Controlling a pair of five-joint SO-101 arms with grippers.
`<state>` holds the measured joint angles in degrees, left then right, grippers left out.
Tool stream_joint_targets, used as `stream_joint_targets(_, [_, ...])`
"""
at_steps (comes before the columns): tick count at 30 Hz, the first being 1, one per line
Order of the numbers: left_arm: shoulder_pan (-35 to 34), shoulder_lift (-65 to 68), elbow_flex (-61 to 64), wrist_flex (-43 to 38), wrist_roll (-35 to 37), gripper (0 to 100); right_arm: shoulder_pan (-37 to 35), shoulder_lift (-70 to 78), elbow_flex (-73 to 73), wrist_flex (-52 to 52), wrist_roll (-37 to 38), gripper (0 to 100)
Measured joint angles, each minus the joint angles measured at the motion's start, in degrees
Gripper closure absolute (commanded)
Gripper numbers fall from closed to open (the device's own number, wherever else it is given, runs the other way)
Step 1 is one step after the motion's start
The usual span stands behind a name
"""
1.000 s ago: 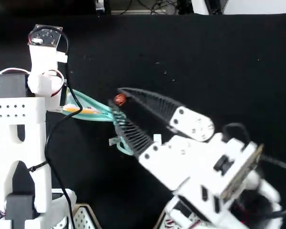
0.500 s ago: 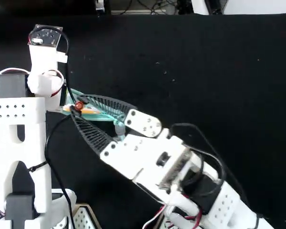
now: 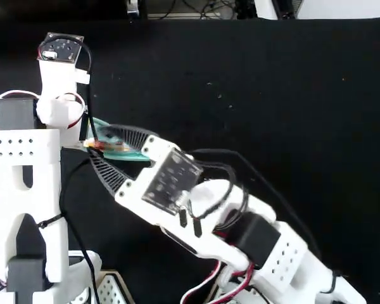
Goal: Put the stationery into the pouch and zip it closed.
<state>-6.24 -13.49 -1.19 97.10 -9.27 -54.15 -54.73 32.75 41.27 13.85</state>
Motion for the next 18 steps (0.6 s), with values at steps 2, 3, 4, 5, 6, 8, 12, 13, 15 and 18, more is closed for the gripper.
stream_joint_targets(2, [0.0, 0.0, 0.0, 0.0, 0.0, 97, 0.0, 0.97, -3.34, 4.75, 0.0, 79.7])
stream_joint_targets(3, [0.0, 0.0, 0.0, 0.0, 0.0, 97, 0.0, 1.05, -4.66, 6.51, 0.0, 80.8])
stream_joint_targets(4, [0.0, 0.0, 0.0, 0.0, 0.09, 97, 0.0, 1.14, -5.98, 7.82, 0.0, 81.9])
stream_joint_targets(5, [0.0, 0.0, 0.18, 0.0, 0.09, 97, 0.0, 1.14, -7.12, 9.05, 0.0, 82.9])
stream_joint_targets(6, [0.0, 0.0, 0.44, -0.09, 0.09, 97, 0.09, 1.14, -8.18, 9.93, 0.0, 83.9])
stream_joint_targets(8, [0.0, -0.09, 0.44, -0.09, 0.09, 97, 2.73, 1.14, -9.58, 10.73, 0.09, 86.1])
stream_joint_targets(12, [0.0, -0.09, 1.14, -0.44, 0.09, 97, 14.51, 0.88, -10.37, 12.4, -0.97, 87.1])
stream_joint_targets(13, [0.0, -0.09, 1.14, -0.44, 0.09, 97, 18.64, 0.88, -10.37, 13.71, -2.81, 86.4])
stream_joint_targets(15, [0.0, -0.09, 1.14, -0.88, 0.18, 97, 26.99, 0.88, -8.7, 16.62, -7.38, 84.5])
stream_joint_targets(18, [0.0, -0.09, 1.41, -1.14, 0.18, 97, 37.45, 1.05, -2.64, 19.96, -12.66, 83.1])
